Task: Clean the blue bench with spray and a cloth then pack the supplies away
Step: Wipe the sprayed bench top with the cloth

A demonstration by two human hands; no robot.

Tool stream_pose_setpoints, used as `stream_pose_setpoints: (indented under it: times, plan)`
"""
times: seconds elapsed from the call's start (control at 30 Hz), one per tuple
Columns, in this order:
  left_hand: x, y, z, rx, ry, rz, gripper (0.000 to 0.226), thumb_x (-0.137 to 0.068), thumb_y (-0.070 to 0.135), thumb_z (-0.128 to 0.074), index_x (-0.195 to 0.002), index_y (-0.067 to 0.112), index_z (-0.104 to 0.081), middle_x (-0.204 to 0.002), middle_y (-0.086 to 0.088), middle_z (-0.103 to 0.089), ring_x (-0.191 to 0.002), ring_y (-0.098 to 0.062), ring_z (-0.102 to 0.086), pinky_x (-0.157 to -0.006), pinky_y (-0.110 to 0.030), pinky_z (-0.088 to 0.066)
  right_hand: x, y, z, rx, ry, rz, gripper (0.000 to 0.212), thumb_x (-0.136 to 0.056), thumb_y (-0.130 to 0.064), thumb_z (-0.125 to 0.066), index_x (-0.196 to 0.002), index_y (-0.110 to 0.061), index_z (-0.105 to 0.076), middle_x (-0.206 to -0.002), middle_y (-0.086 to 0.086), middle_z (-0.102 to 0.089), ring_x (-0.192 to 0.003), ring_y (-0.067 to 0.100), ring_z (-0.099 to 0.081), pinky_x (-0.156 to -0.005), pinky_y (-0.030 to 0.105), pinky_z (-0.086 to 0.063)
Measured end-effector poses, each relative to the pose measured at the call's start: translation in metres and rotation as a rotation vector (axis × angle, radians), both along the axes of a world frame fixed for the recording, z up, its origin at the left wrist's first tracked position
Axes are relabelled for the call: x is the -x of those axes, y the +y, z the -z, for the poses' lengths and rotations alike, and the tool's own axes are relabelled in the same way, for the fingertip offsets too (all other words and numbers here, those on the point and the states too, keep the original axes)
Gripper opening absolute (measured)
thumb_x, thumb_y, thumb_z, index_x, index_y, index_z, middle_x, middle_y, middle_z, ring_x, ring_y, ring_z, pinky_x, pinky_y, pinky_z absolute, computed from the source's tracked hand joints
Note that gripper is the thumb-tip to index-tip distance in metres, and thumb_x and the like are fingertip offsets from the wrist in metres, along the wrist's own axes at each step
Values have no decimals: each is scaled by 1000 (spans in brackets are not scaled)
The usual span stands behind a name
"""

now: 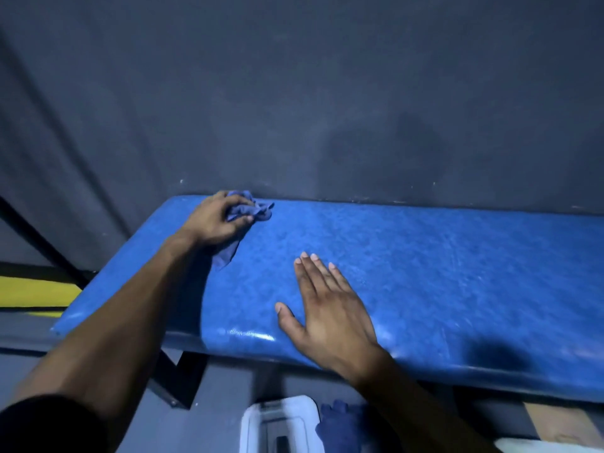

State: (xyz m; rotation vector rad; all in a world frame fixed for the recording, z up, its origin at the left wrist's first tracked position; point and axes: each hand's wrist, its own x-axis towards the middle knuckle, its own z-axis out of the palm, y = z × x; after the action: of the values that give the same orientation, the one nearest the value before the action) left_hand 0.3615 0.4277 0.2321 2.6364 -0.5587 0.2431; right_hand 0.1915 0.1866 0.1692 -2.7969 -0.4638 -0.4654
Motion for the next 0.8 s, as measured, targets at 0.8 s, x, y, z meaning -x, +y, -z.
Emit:
stream_pose_setpoints:
  times: [0.8]
  plan:
    - [59,-46,16,-30,-3,232,45,-90,64,-59,-127,39,-69,-113,4,-59,-110,-21,-61,-98,-40,-50,6,-6,-16,46,106,2,82,-95,-61,-28,-154,-3,-30,-163,14,-30,-153,24,-18,-125,42,-9]
